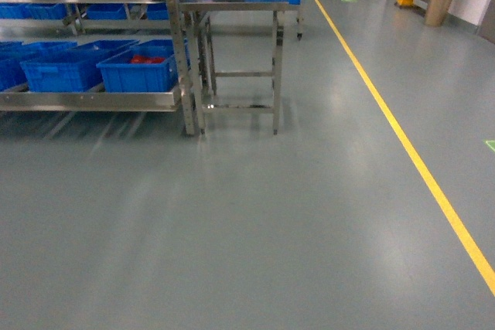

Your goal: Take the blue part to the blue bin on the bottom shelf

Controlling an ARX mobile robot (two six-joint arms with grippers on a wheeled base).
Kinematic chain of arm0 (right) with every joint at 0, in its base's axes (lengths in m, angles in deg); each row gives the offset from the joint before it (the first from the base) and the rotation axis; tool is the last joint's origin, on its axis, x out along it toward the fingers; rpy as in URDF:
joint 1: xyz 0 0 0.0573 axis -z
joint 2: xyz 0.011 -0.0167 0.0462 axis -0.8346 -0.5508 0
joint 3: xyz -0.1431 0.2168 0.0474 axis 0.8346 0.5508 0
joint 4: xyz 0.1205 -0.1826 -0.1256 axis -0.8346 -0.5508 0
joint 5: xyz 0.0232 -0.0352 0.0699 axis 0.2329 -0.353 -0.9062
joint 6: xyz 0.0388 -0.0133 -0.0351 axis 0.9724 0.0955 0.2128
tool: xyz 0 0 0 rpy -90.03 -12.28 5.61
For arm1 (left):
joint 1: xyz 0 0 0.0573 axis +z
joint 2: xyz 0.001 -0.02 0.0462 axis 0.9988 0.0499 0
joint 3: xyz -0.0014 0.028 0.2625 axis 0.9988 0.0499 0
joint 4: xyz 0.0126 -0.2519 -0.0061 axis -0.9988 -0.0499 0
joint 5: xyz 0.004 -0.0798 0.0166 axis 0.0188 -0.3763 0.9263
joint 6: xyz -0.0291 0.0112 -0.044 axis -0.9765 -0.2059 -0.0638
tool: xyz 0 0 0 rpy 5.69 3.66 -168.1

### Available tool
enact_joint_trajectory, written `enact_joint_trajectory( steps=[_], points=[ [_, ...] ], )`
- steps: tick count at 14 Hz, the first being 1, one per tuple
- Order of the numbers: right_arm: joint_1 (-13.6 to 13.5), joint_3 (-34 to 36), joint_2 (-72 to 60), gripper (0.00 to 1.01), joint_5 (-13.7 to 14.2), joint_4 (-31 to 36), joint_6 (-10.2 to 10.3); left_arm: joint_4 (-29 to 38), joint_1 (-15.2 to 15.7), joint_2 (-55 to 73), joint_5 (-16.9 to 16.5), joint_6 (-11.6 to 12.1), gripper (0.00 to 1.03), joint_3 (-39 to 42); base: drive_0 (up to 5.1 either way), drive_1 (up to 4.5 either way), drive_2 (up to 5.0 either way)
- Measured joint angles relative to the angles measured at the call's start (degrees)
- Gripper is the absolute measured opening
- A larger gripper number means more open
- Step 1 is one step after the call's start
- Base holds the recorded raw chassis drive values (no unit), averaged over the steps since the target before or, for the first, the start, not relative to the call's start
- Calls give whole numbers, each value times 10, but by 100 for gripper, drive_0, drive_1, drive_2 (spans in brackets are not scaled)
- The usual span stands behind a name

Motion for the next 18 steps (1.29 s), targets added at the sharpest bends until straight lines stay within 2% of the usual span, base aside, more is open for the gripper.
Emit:
enact_joint_trajectory(
  steps=[18],
  points=[
    [0,0,0,98,0,1,0,-1,0,0,1,0,43,0,-4,410,-418]
  ],
)
